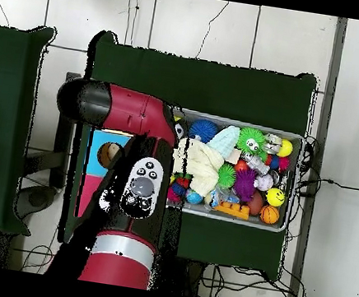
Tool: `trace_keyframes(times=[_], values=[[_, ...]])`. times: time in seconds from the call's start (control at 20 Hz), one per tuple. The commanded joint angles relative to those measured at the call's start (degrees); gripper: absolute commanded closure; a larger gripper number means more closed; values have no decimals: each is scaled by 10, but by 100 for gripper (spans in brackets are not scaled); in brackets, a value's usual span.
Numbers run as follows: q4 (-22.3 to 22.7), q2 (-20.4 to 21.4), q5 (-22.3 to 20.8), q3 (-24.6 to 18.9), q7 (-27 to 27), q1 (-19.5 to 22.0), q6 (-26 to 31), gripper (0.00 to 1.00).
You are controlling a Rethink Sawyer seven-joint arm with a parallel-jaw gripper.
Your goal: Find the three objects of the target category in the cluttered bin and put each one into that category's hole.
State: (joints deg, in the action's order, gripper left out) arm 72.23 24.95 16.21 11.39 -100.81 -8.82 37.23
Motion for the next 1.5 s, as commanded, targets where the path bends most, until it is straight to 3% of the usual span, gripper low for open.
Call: trace_keyframes(times=[0.05,0.6,1.0,1.5], values=[[82,-12,-42,-51,-13,27,15,100],[92,-13,-68,-64,26,42,8,100],[88,-26,-77,-90,15,50,-14,100],[54,-76,-101,-141,36,80,-47,100]])
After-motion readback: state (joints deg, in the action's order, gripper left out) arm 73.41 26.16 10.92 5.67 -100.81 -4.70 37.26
